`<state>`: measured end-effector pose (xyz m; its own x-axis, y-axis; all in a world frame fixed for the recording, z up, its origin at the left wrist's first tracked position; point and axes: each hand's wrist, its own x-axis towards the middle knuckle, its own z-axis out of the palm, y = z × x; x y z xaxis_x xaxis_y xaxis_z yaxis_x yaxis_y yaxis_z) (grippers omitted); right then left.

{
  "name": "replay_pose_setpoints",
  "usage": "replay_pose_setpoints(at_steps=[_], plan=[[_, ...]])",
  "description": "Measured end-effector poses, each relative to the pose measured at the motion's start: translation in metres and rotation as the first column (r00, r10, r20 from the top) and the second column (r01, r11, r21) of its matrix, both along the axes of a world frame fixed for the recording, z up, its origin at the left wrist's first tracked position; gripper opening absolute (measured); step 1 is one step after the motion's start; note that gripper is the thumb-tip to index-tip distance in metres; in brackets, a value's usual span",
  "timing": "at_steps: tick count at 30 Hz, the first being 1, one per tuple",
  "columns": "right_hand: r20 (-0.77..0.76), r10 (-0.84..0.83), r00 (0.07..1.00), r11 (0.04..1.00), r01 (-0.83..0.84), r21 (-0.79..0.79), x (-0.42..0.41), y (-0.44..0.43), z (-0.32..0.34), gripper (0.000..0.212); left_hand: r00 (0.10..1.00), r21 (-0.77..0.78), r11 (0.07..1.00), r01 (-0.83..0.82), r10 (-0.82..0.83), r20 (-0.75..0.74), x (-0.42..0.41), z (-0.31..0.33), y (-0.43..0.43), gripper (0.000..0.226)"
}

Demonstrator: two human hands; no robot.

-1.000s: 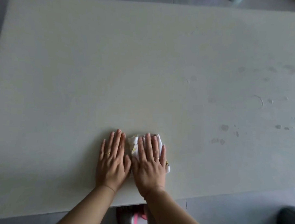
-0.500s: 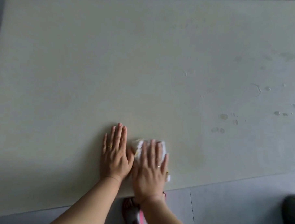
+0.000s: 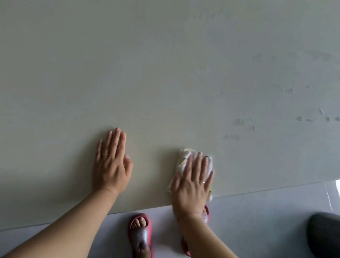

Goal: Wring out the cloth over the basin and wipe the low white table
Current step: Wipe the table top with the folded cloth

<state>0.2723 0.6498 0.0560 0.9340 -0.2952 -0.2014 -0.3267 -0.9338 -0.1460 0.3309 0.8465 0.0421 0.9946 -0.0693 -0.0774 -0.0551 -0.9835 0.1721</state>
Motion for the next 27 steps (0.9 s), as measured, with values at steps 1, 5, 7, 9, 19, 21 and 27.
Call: replay_pose_setpoints(at_steps=[1,5,7,9,19,21,27], plan=[[0.003,0.106,0.994,0.994,-0.106,0.01,-0.007,0.016,0.0,0.062,1.0,0.008,1.0,0.0,0.0,0.001,0.001,0.0,0.0,0.064],[0.037,0.502,0.864,0.86,-0.503,0.08,-0.02,0.003,0.0,0.056,1.0,0.029,1.0,-0.001,0.001,-0.005,0.0,0.002,-0.003,0.064],[0.059,0.547,0.835,0.834,-0.55,0.043,-0.018,-0.037,-0.002,0.056,1.0,0.034,0.999,0.001,-0.001,-0.002,0.0,0.002,-0.003,0.064],[0.039,0.476,0.878,0.879,-0.476,-0.026,-0.014,-0.084,-0.001,0.059,1.0,0.036,0.999,-0.002,0.002,0.009,0.0,0.002,-0.002,0.064],[-0.018,0.28,0.96,0.96,-0.279,0.015,-0.025,-0.031,0.0,0.062,0.985,-0.113,0.978,-0.173,0.169,-0.041,0.005,0.007,-0.113,0.064],[-0.008,0.471,0.882,0.882,-0.471,0.02,-0.027,-0.043,-0.002,0.059,0.983,-0.126,0.975,-0.183,0.179,-0.046,0.009,0.005,-0.129,0.063],[0.01,0.387,0.922,0.921,-0.386,-0.051,-0.002,-0.153,0.002,0.061,0.978,-0.086,0.974,-0.208,0.208,-0.005,0.008,-0.006,-0.129,0.061]])
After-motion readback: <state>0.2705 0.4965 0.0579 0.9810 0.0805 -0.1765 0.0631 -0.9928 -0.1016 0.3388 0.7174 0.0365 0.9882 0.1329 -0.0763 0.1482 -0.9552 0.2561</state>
